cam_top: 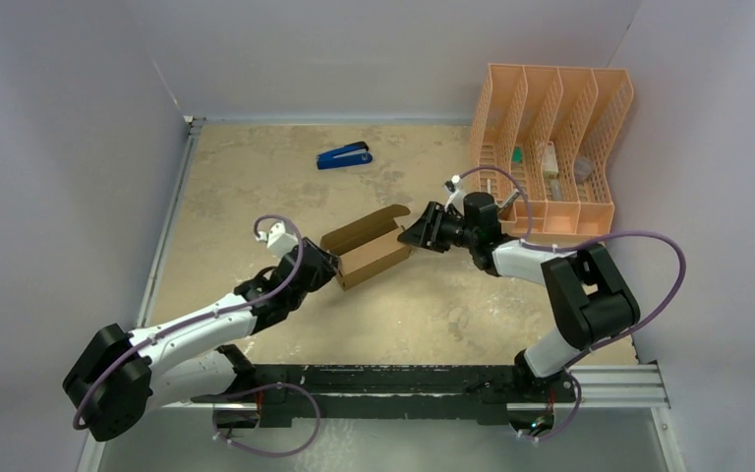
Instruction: Fold the paper box
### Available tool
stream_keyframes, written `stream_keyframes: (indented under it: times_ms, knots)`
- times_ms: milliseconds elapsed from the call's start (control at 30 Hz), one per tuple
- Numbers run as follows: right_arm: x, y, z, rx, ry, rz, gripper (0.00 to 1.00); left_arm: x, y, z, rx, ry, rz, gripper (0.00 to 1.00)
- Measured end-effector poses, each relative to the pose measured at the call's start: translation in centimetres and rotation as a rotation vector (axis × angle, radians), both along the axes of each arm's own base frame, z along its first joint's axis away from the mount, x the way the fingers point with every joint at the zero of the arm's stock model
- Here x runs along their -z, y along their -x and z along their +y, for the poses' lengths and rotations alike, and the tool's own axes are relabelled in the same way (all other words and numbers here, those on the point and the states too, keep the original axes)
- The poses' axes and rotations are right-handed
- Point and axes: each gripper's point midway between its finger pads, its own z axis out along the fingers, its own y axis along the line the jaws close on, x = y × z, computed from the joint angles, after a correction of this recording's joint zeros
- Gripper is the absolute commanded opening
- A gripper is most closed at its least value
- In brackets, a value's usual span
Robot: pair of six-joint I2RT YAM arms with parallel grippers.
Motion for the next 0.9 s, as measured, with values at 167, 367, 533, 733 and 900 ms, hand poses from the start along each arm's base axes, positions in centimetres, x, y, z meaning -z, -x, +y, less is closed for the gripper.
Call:
stream_keyframes:
  times_ms: [167,367,533,733,900]
  knots:
    - [-0.2,0.2,-0.3,0.01,0.019,-0.004,0.55,-0.2,-0.2,0.1,0.041,-0.077,-0.009,0.39]
    - [0.1,0.2,-0.6,0.004,0.064,0.0,0.67,-0.7,0.1,0.4,0.075,-0.139,0.007,0.51]
    - [-1.3,-0.1,-1.3,-0.022,0.144,-0.054,0.77,-3.1,0.6,1.1,0.104,-0.185,-0.002,0.55]
    - [-6.7,-3.0,-2.2,-0.11,0.293,-0.283,0.81,-7.5,-0.1,2.4,0.127,-0.268,-0.017,0.56]
    - [-9.9,-5.0,-2.7,-0.242,0.435,-0.464,0.82,-7.4,-1.2,4.1,0.173,-0.387,0.066,0.56]
